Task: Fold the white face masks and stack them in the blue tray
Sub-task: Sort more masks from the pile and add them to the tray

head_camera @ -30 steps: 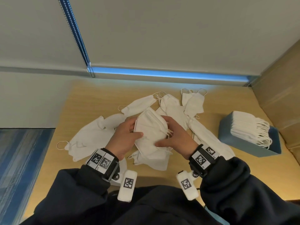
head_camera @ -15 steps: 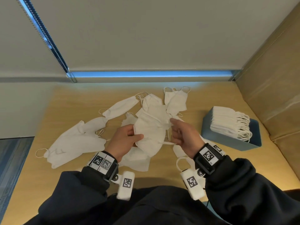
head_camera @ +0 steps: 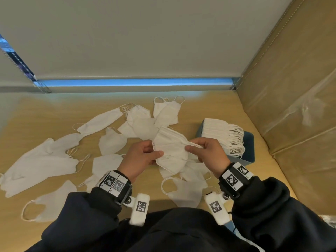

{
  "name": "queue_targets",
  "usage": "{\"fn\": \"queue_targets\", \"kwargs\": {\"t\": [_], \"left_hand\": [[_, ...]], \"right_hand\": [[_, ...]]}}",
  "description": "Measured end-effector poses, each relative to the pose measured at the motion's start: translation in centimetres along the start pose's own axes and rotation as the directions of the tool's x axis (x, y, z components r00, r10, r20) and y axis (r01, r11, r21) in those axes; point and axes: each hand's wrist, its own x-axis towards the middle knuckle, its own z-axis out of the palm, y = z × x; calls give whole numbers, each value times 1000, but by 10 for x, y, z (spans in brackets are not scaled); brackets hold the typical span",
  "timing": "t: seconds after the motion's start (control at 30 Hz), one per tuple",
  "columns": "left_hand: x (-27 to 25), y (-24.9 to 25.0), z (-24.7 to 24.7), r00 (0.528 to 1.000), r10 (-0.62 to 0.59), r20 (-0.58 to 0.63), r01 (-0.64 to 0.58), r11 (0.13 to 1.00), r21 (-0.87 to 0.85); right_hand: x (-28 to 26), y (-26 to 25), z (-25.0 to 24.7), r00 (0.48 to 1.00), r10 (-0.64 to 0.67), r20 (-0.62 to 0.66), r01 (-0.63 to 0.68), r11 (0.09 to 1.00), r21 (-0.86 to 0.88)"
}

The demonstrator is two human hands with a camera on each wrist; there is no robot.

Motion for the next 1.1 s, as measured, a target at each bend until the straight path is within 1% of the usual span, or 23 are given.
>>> {"fn": "queue_targets", "kwargs": {"t": [0.1, 0.17, 0.2, 0.23, 0.27, 0.33, 0.37, 0.4, 0.47, 0.53, 0.57, 0.63, 0.67, 0.7, 0.73, 0.8, 0.87, 0.93, 1.0, 1.07, 1.1], "left_hand": [[0, 3, 18, 998, 34, 47, -37, 997, 65], [0, 9, 27, 992, 111, 63, -121, 976, 181], [-1, 12, 30, 984, 166, 65, -177, 951, 255], [-2, 15, 32, 971, 230, 73, -241, 903, 355], [-2, 19, 34, 949, 299, 98, -309, 824, 475], [-3, 25, 39, 887, 414, 205, -433, 590, 682], [-2, 27, 42, 858, 437, 269, -476, 485, 734], [0, 28, 46, 839, 437, 325, -507, 408, 759], [6, 28, 55, 816, 424, 393, -542, 323, 776], [14, 35, 66, 780, 457, 428, -573, 248, 781], [19, 41, 71, 753, 496, 434, -593, 225, 773], [29, 56, 86, 697, 575, 428, -629, 206, 749], [36, 63, 94, 677, 598, 429, -643, 197, 740], [43, 67, 102, 669, 602, 436, -651, 193, 734], [51, 70, 111, 678, 584, 446, -653, 201, 730], [67, 67, 126, 715, 509, 479, -646, 221, 730], [80, 55, 136, 746, 412, 523, -633, 194, 750], [88, 45, 142, 744, 359, 563, -643, 155, 750], [95, 44, 145, 737, 363, 570, -650, 147, 746], [100, 47, 144, 730, 421, 538, -642, 151, 752], [102, 50, 144, 716, 466, 519, -645, 159, 747]], "right_hand": [[-4, 5, -21, 995, -102, -1, 102, 988, -115], [-7, 7, -34, 986, -164, 21, 165, 961, -223], [-10, 8, -40, 981, -190, 35, 192, 942, -277], [-12, 9, -46, 975, -215, 53, 220, 920, -323], [-16, 9, -50, 968, -240, 71, 250, 901, -355], [-23, 9, -59, 959, -270, 93, 284, 882, -377], [-25, 11, -64, 957, -275, 95, 290, 880, -377], [-28, 13, -68, 956, -277, 99, 293, 878, -378], [-31, 16, -78, 953, -286, 101, 303, 874, -380], [-33, 14, -91, 948, -312, 70, 313, 864, -394], [-34, 12, -99, 942, -334, 37, 321, 859, -399], [-32, 5, -114, 923, -382, -51, 333, 858, -391], [-30, 2, -123, 912, -399, -92, 336, 858, -388], [-26, 1, -131, 906, -406, -122, 333, 859, -389], [-22, 3, -139, 908, -394, -141, 314, 864, -393], [-13, 15, -151, 939, -309, -151, 232, 893, -385], [-7, 35, -156, 968, -213, -136, 147, 913, -381], [-5, 53, -155, 975, -171, -141, 101, 911, -401], [-1, 58, -155, 968, -181, -177, 103, 919, -380], [3, 54, -156, 955, -211, -208, 123, 921, -371], [6, 50, -157, 946, -227, -230, 131, 920, -369]]}}
